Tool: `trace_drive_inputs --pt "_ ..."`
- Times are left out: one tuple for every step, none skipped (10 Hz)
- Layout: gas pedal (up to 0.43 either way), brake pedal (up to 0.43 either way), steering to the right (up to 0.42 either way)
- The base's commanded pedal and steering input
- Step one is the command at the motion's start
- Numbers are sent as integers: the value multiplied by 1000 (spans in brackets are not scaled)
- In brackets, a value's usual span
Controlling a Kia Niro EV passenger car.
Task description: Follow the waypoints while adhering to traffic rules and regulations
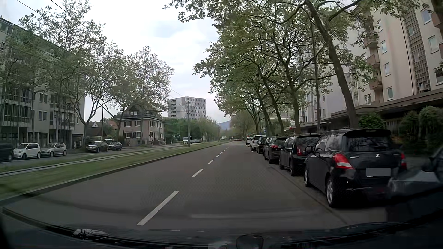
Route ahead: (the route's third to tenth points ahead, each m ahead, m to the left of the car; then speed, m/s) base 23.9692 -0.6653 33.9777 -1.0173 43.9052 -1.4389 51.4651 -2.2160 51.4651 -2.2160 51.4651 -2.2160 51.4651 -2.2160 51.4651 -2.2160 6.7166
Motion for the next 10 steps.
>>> trace_drive_inputs --pt "67 0 5" --pt "67 0 6" --pt "59 0 6" --pt "47 0 6" --pt "39 0 6" --pt "39 0 6" --pt "28 0 6" --pt "28 0 6" --pt "28 0 6" --pt "28 0 6"
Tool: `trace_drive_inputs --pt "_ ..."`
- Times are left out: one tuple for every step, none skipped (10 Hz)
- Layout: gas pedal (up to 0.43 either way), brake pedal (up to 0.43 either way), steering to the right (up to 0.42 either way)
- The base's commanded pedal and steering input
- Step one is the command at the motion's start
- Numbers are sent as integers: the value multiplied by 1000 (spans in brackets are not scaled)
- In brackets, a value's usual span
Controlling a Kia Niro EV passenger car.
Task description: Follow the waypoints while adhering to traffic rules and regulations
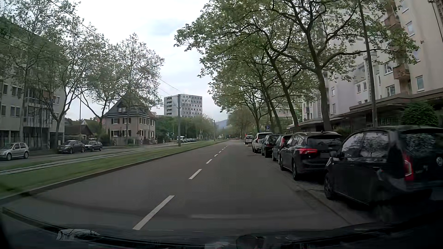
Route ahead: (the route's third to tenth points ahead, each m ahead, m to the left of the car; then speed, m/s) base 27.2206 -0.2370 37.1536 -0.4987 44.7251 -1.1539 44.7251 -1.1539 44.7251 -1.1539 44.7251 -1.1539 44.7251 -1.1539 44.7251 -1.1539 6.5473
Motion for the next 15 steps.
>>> trace_drive_inputs --pt "28 0 7" --pt "28 0 7" --pt "28 0 7" --pt "28 0 7" --pt "28 0 8" --pt "28 0 8" --pt "28 0 8" --pt "28 0 8" --pt "28 0 8" --pt "28 0 8" --pt "20 0 7" --pt "20 0 7" --pt "20 0 6" --pt "20 0 4" --pt "20 0 5"
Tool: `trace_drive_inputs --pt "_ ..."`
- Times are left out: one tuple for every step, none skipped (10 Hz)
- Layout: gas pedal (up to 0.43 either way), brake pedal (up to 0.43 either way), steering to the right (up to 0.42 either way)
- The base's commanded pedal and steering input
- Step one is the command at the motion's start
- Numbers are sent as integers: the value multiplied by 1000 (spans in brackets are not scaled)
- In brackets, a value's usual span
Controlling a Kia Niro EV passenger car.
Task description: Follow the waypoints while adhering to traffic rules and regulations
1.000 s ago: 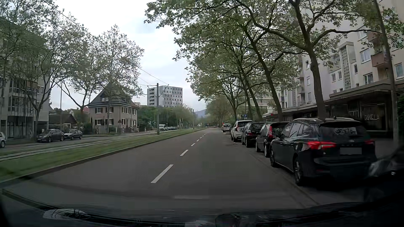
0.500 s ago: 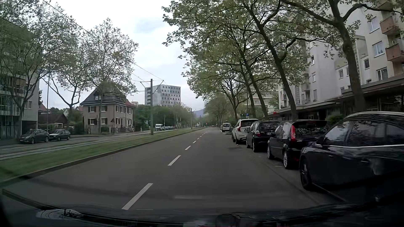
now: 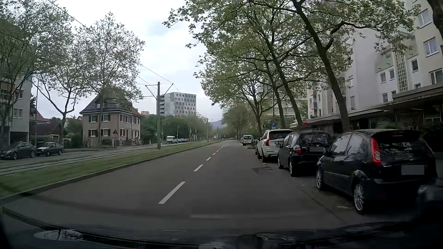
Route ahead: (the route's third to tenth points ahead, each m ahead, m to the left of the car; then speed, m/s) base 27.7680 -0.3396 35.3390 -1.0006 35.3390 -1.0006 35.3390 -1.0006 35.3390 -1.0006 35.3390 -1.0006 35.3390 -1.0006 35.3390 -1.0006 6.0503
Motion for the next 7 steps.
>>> trace_drive_inputs --pt "20 0 4" --pt "20 0 3" --pt "20 0 2" --pt "20 0 2" --pt "20 0 2" --pt "20 0 2" --pt "20 0 2"
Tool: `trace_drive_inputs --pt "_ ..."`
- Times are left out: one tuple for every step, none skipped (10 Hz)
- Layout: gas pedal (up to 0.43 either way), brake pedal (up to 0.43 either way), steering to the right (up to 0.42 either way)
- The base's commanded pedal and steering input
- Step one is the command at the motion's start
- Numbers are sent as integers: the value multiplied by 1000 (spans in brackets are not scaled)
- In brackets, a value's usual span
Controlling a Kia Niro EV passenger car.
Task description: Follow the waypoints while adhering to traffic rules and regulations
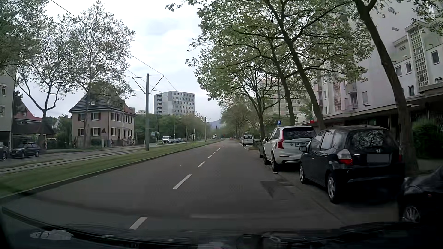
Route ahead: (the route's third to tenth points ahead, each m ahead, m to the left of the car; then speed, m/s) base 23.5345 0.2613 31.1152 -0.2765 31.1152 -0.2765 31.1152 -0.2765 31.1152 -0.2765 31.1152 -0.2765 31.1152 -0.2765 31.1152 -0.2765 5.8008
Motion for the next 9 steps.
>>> trace_drive_inputs --pt "20 0 1" --pt "20 0 0" --pt "20 0 0" --pt "20 0 0" --pt "20 0 0" --pt "20 0 0" --pt "20 0 0" --pt "20 0 0" --pt "20 0 0"
